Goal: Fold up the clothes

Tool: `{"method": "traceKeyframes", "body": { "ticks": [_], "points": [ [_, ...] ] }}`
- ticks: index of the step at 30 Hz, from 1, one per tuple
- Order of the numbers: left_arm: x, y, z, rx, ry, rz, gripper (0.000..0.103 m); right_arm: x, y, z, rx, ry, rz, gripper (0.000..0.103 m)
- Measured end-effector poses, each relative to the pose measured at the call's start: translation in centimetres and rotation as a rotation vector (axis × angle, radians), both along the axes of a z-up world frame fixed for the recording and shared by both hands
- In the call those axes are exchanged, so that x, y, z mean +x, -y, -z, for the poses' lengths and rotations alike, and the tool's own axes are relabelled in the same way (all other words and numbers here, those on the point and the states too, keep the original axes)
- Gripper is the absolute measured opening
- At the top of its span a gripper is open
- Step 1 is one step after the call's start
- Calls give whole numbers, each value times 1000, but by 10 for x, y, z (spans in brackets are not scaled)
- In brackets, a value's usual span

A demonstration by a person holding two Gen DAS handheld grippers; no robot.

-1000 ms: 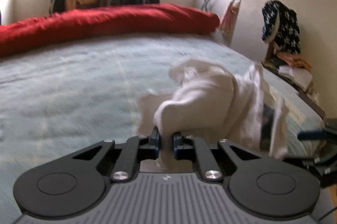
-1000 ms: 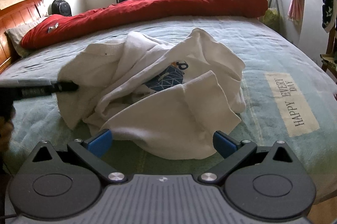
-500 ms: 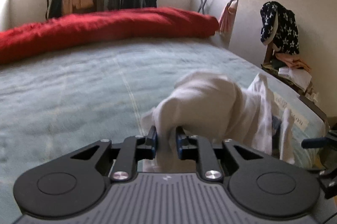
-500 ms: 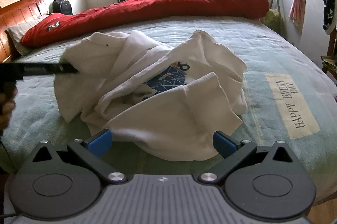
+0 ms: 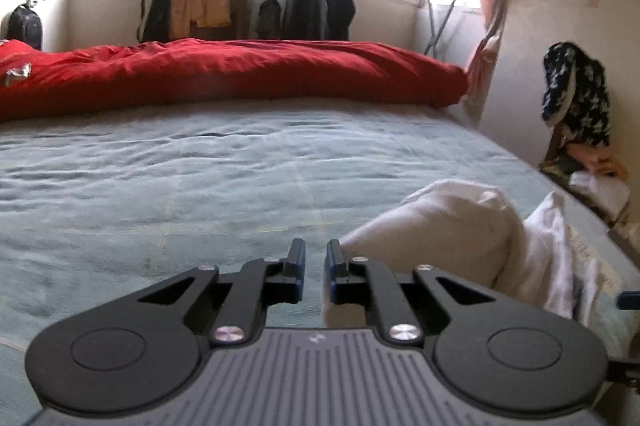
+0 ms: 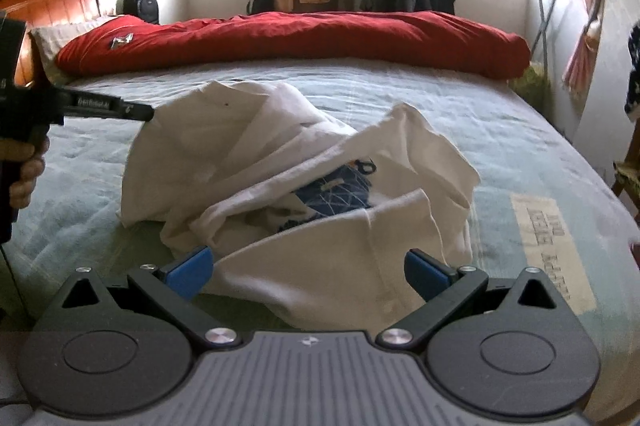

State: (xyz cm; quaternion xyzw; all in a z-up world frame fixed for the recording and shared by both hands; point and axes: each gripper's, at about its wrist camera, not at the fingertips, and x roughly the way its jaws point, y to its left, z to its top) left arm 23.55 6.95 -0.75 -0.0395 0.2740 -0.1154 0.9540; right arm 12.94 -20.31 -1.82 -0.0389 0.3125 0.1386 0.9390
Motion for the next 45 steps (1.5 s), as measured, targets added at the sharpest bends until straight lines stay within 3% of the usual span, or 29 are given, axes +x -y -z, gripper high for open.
{"method": "traceKeyframes", "body": {
  "ticks": [2,7,10,17,20,24,31,39,45],
  "points": [
    [-3,0,5,-11,-14,27,11,3,-7,-3,-25,16,-19,103],
    [-13,-10,15,-64,-40,37,29,14,-24,-19,-71,75,-61,103],
    [-20,-16,16,-76,-44,40,33,28,-37,-25,-112,100,-67,103],
    [-28,-20,18,-83,-47,63,44,81,-88,-15,-230,71,-12,103],
    [-31,-19,18,-86,-45,78,47,93,-98,-2,-339,23,19,103],
    [-34,-16,18,-82,-36,102,54,78,-71,2,-438,44,62,103],
    [-34,2,19,-92,-38,146,55,60,-3,-9,-377,36,187,103],
    [-48,15,24,-79,-59,199,59,49,12,-21,-376,100,261,103],
    [-43,25,36,-78,-88,218,59,47,31,-22,-456,133,358,103]
  ]
}}
